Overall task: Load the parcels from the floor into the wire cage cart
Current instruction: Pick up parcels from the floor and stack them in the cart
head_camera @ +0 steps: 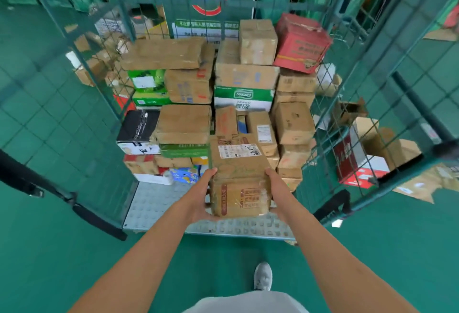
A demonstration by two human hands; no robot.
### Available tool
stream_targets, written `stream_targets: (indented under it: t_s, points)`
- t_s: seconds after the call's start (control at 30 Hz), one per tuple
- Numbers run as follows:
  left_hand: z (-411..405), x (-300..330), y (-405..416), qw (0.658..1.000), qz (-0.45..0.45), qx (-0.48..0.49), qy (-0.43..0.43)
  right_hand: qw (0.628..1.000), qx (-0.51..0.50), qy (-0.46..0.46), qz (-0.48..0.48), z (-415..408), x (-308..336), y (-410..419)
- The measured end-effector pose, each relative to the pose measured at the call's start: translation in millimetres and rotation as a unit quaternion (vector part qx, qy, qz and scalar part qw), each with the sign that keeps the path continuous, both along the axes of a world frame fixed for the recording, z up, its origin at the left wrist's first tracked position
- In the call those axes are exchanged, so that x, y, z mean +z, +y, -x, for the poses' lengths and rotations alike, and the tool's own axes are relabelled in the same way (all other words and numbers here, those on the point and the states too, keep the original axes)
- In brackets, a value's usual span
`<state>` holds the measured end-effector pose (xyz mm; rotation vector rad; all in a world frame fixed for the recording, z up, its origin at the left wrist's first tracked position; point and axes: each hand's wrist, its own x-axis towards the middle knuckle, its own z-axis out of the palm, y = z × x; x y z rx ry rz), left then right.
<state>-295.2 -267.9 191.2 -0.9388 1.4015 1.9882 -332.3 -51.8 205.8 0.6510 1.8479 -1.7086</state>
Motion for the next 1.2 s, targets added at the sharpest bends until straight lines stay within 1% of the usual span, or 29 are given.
stream_targets:
  t_s: [0.23,0.33,0.4,0.5,0.63,0.77,0.83,1.03,1.2]
  points:
    - [87.3,19.3,32.9,1.0,0.009,0.023,0.016,0.998,0.049,-0.002,-0.035,105.5,10.7,29.4]
    - [127.5,27.8,39.4,0.998,0.026,0.042,0.024,0.996,0.081,0.039,-0.028,147.4,19.8,33.8]
    - [152.1,30.6,39.4,0.998,0.027,0.057,0.029,0.994,0.092,0.049,-0.032,176.5,23.5,31.7]
    - [181.7,37.9,31.3,0.996,0.039,0.063,0.047,0.989,0.116,0.068,-0.06,214.0,28.9,19.4]
    - [229.6,48.7,4.2,0.992,0.061,0.085,0.067,0.976,0.143,0.125,-0.106,267.1,44.8,-16.7]
    - [290.0,59.8,-43.0,0.989,0.074,0.099,0.083,0.949,0.212,0.174,-0.155,329.3,57.0,-67.1]
    - [321.0,65.3,-66.6,0.986,0.088,0.102,0.097,0.942,0.228,0.185,-0.162,356.7,63.2,-92.4]
    - [433.9,81.5,-137.5,0.979,0.115,0.092,0.143,0.94,0.205,0.207,-0.178,453.7,76.5,-163.4]
    - [527.2,78.3,-168.0,0.974,0.123,0.078,0.174,0.948,0.159,0.206,-0.181,538.8,65.6,-194.3]
